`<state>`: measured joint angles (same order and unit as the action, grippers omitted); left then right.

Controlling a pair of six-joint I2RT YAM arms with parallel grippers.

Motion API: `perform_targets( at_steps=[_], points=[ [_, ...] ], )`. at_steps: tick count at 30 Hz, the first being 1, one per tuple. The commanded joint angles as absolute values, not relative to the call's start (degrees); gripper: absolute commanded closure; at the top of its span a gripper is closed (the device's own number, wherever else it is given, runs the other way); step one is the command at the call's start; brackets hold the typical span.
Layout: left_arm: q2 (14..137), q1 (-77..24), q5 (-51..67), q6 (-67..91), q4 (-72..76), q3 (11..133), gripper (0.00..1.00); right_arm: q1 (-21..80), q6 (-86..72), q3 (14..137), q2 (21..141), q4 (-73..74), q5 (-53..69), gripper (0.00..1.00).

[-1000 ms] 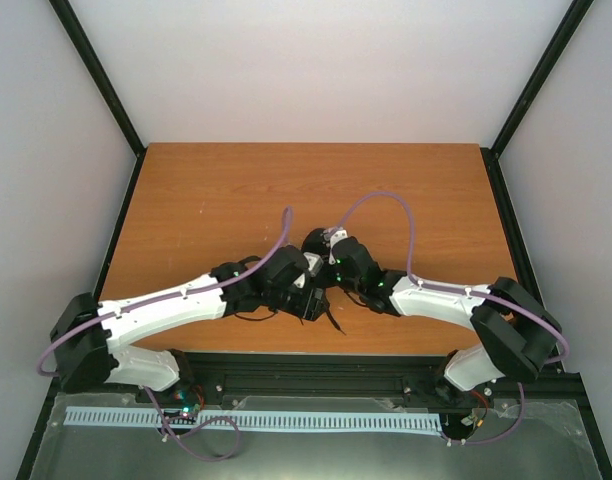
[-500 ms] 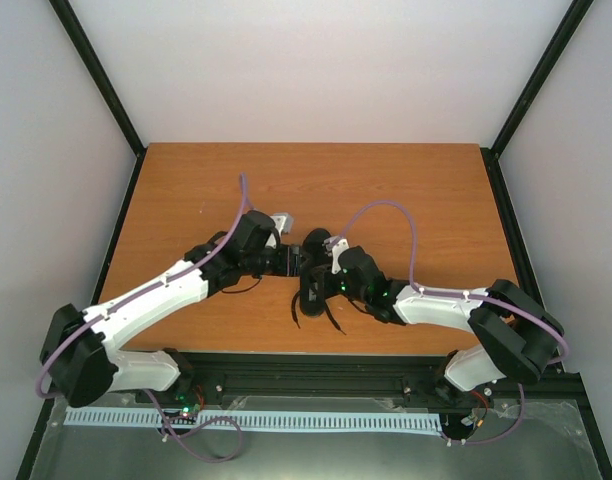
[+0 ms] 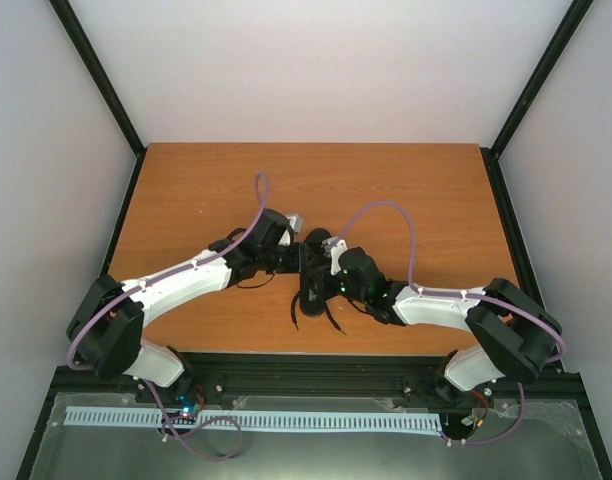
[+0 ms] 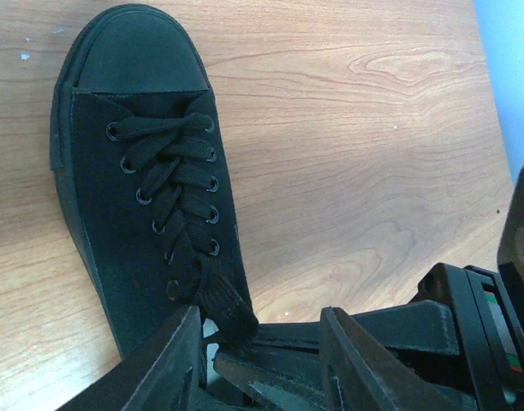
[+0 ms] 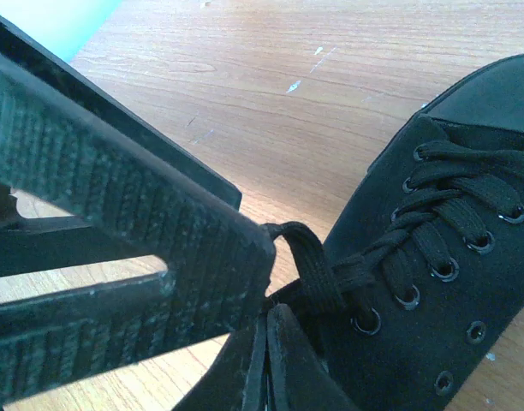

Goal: Tie the shoes

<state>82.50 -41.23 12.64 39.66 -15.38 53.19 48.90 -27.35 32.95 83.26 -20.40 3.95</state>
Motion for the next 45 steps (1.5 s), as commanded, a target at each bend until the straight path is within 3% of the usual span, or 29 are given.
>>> perform_targets(
  at_steps=[1, 13, 20, 22, 25, 27, 38, 45],
  points=[
    [83.4, -40.9, 12.4, 40.5, -13.4, 54.6, 0.61, 49.1, -26.5, 32.5, 84.4, -22.7, 4.2, 0.97],
    [86.1, -40.8, 10.6, 40.7, -14.4, 55.1, 0.73, 49.1, -26.2, 32.8, 84.9, -23.1, 4.4, 0.97],
    [85.8, -40.8, 10.4, 40.3, -13.1, 54.4, 0.99, 49.2, -26.5, 32.1, 83.4, -23.3, 4.0, 0.97],
    [85.5, -40.9, 9.7, 39.7, -13.2, 54.0, 0.99, 49.1, -26.5, 31.9, 81.2, -22.2, 3.5, 0.92],
    [85.2, -40.8, 9.6, 38.9, -13.1, 53.4, 0.99, 49.1, -25.9, 31.7, 77.9, -18.7, 3.2, 0.68],
    [85.0, -40.8, 10.8, 38.2, -12.1, 52.8, 0.99, 48.9, -25.5, 30.7, 75.3, -17.1, 3.8, 0.6],
    [79.7, -40.9, 17.2, 24.7, 0.1, 42.4, 0.99, 41.8, -25.4, 18.4, 69.4, -26.2, 27.7, 0.5],
    [77.3, -40.9, 18.5, 24.0, 5.5, 39.9, 0.99, 41.7, -25.0, 17.0, 71.8, -29.4, 28.0, 0.5]
  ],
)
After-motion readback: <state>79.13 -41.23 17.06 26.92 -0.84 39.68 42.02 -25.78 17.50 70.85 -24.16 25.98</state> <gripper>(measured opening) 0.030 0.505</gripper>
